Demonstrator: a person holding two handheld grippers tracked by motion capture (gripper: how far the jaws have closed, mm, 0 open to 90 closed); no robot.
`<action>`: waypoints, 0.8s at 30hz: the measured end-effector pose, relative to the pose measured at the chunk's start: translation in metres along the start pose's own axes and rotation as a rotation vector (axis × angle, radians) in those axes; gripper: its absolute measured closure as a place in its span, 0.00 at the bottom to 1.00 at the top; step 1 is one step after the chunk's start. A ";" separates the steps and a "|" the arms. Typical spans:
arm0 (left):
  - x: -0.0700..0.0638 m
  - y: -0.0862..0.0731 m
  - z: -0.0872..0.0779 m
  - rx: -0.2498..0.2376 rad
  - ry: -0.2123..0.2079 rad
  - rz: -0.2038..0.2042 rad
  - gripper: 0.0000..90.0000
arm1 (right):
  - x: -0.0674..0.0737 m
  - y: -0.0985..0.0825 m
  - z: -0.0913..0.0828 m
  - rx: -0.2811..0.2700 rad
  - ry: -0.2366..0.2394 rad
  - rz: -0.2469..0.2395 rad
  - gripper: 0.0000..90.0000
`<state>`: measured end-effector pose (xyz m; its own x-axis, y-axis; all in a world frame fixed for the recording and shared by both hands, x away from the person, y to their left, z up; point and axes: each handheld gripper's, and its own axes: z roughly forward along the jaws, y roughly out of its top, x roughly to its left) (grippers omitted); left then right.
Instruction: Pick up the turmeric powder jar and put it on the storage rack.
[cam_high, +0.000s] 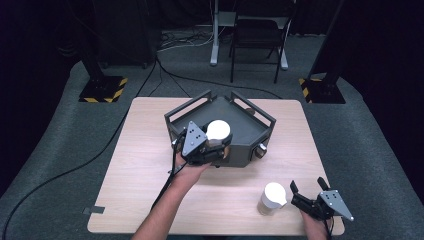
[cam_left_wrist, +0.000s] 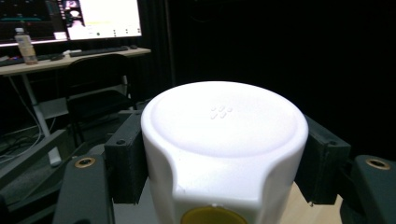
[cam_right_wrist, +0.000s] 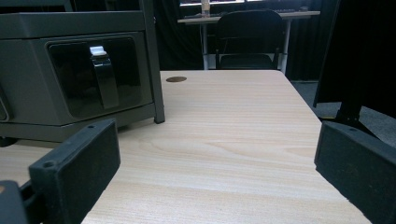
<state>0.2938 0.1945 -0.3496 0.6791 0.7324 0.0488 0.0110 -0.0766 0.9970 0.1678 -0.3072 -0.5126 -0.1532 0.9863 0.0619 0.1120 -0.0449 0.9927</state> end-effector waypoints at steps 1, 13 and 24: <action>0.000 0.001 0.002 0.001 0.010 0.000 0.34 | -0.001 0.000 0.000 0.000 0.001 0.000 0.00; -0.004 0.010 0.024 0.001 0.077 0.023 0.34 | 0.000 0.001 0.000 0.004 0.002 -0.002 0.00; -0.008 0.012 0.046 0.009 0.164 0.005 0.34 | -0.001 0.000 0.000 -0.003 0.003 0.002 0.00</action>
<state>0.3221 0.1563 -0.3405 0.5499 0.8328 0.0637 0.0153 -0.0863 0.9961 0.1675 -0.3078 -0.5130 -0.1554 0.9858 0.0639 0.1097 -0.0471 0.9929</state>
